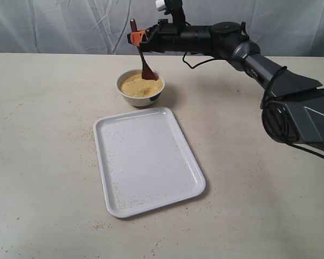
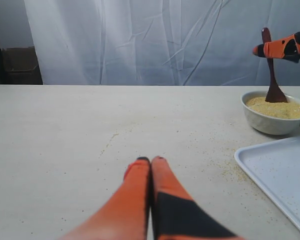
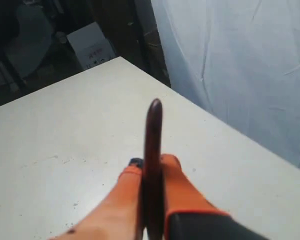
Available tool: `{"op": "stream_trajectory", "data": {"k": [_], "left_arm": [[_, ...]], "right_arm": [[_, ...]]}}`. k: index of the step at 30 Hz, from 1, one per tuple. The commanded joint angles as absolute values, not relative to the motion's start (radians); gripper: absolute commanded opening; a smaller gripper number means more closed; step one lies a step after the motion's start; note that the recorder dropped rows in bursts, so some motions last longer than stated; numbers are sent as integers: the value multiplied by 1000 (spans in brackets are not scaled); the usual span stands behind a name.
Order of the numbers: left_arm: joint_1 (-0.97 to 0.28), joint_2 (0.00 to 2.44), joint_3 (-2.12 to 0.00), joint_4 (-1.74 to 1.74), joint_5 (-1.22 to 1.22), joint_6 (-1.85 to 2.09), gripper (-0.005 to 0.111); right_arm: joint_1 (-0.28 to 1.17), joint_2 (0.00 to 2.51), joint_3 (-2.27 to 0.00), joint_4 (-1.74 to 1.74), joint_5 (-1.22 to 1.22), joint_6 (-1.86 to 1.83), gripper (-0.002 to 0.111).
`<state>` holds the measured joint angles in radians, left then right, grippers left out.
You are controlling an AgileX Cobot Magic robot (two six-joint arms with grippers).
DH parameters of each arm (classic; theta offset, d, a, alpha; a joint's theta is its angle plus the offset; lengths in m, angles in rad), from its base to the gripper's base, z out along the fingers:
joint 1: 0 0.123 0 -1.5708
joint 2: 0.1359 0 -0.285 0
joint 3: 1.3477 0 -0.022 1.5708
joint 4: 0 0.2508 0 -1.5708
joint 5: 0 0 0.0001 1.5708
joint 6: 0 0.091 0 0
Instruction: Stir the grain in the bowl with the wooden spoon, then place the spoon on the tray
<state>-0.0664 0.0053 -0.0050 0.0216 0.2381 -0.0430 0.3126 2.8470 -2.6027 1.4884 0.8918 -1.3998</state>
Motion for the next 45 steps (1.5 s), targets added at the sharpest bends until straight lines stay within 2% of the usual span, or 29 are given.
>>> {"op": "stream_trajectory", "data": {"k": [1, 10, 22, 28, 38, 45], "left_arm": [[-62, 0, 0, 21, 232, -43, 0], [-62, 0, 0, 21, 232, -43, 0], [-62, 0, 0, 21, 232, -43, 0], [-62, 0, 0, 21, 232, -43, 0], [-62, 0, 0, 21, 232, -43, 0], [-62, 0, 0, 21, 232, -43, 0]], "right_arm": [[326, 2857, -2607, 1545, 968, -1384, 0], [317, 2784, -2607, 1591, 1028, -1386, 0], [352, 2821, -2605, 1508, 1039, -1375, 0], [341, 2835, -2605, 1413, 972, -1330, 0], [269, 2822, -2607, 1647, 983, -1332, 0], [274, 2819, -2607, 1545, 895, -1334, 0]]}}
